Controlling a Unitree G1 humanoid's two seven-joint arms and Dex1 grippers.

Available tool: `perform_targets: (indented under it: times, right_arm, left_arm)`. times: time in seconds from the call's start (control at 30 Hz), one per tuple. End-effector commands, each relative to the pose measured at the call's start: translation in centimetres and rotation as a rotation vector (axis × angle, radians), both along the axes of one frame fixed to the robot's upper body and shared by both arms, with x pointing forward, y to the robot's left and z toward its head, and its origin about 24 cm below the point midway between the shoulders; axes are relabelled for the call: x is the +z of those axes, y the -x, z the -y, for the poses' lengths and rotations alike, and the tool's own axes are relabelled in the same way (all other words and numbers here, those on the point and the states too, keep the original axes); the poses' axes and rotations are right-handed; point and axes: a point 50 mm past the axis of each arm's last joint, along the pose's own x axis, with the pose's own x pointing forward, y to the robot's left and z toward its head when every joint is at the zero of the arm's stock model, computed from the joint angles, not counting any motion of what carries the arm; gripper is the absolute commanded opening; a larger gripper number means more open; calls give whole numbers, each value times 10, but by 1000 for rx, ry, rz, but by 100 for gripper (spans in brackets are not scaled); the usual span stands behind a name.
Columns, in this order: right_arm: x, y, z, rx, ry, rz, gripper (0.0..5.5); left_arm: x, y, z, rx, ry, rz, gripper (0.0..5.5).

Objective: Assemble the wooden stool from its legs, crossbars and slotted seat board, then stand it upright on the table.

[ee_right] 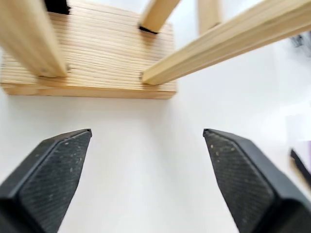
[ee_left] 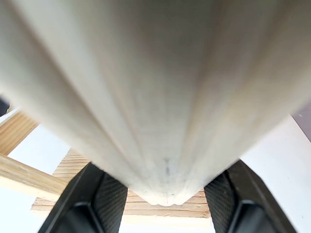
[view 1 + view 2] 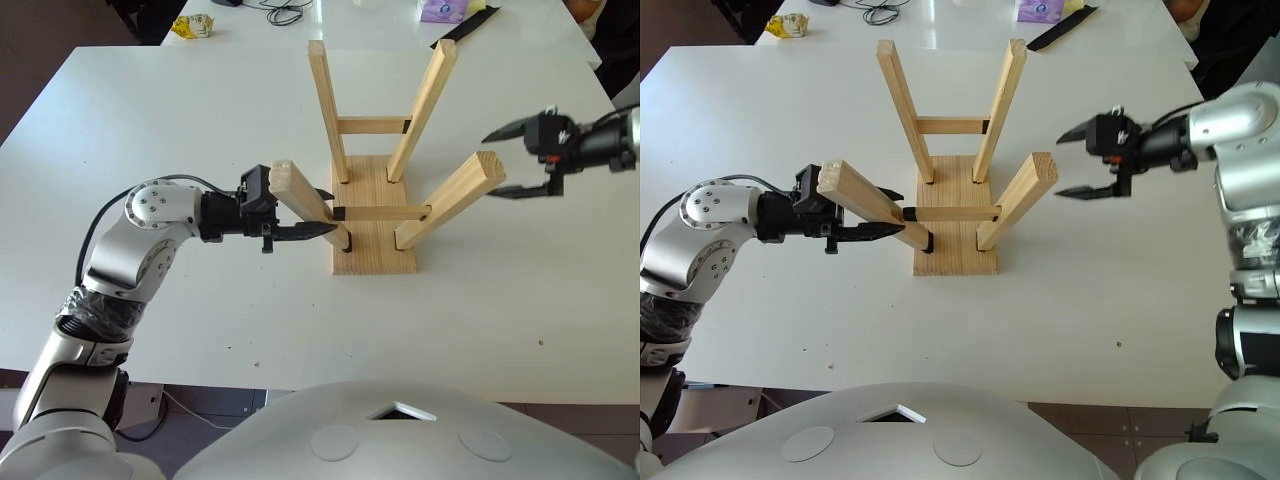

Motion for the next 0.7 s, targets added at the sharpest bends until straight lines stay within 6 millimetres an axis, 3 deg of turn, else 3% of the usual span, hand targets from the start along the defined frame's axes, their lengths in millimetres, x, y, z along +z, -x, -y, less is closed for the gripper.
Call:
perform_targets:
  times: [0.03,0.1,0.23,0.33,0.5,0.57,0.7]
  right_arm:
    - [55,-30,-38,-51,-171,189,376]
    - [78,-29,-63,-22,-253,220,376]
    - [124,-1,-116,63,-373,181,376]
    - [132,19,-139,56,-349,97,376]
    - [80,35,-165,96,-161,1,376]
    - [52,35,-170,95,-81,-27,376]
    - [18,26,-174,81,8,-28,376]
  left_arm:
    - [-50,15,-4,30,-172,-222,206]
    - [-50,13,-3,32,-171,-218,206]
    - [-50,12,-1,44,-170,-211,206]
    - [-51,13,0,52,-168,-209,206]
    - [-53,16,0,82,-164,-207,206]
    - [-53,16,1,89,-164,-205,206]
    - [-53,14,3,95,-165,-199,206]
